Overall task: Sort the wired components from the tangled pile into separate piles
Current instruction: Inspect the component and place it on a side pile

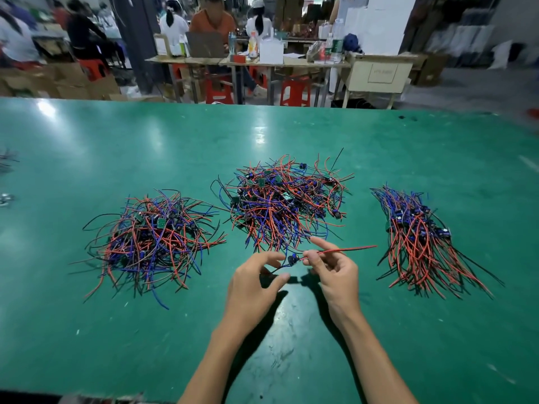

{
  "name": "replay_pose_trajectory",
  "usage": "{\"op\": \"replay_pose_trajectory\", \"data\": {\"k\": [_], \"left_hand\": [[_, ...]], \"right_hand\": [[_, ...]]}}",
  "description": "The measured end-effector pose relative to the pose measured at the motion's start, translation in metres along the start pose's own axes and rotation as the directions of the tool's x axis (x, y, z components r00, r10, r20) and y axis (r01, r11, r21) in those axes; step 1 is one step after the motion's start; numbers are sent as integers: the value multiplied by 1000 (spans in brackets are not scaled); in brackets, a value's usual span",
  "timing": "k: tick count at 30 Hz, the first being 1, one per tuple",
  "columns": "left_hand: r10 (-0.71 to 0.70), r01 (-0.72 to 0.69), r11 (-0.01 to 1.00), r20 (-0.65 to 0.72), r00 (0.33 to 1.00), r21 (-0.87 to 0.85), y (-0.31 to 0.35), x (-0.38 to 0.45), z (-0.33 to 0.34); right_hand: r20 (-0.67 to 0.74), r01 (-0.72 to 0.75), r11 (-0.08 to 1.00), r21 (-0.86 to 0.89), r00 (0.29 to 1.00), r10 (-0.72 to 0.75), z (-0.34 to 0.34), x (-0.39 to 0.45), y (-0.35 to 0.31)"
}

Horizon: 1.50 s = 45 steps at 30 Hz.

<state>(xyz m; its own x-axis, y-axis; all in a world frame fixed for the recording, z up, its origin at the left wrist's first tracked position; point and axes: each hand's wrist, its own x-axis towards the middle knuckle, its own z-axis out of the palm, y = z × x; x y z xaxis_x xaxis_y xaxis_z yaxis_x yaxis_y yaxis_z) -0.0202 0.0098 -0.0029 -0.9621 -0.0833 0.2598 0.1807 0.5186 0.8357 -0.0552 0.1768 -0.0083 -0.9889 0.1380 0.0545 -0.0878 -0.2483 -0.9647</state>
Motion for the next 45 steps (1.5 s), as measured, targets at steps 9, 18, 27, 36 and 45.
{"op": "replay_pose_trajectory", "data": {"k": [9,18,27,36,45], "left_hand": [[-100,122,990,258,961,-73,30,32,-1],[-225,425,833,483,846,-356,39,31,11],[-226,357,782,301,926,-511,24,13,28],[-210,275,809,183,961,-519,19,9,32],[-94,233,846,296,951,-479,18,9,29]], "right_hand": [[58,2,997,73,998,-6,-1,0,-3],[23,-105,981,163,994,103,-4,-1,-5],[59,-11,997,-78,998,15,0,-3,0],[119,-29,989,-143,992,46,4,-7,0],[-46,-101,993,-52,994,99,4,2,-1]]}}
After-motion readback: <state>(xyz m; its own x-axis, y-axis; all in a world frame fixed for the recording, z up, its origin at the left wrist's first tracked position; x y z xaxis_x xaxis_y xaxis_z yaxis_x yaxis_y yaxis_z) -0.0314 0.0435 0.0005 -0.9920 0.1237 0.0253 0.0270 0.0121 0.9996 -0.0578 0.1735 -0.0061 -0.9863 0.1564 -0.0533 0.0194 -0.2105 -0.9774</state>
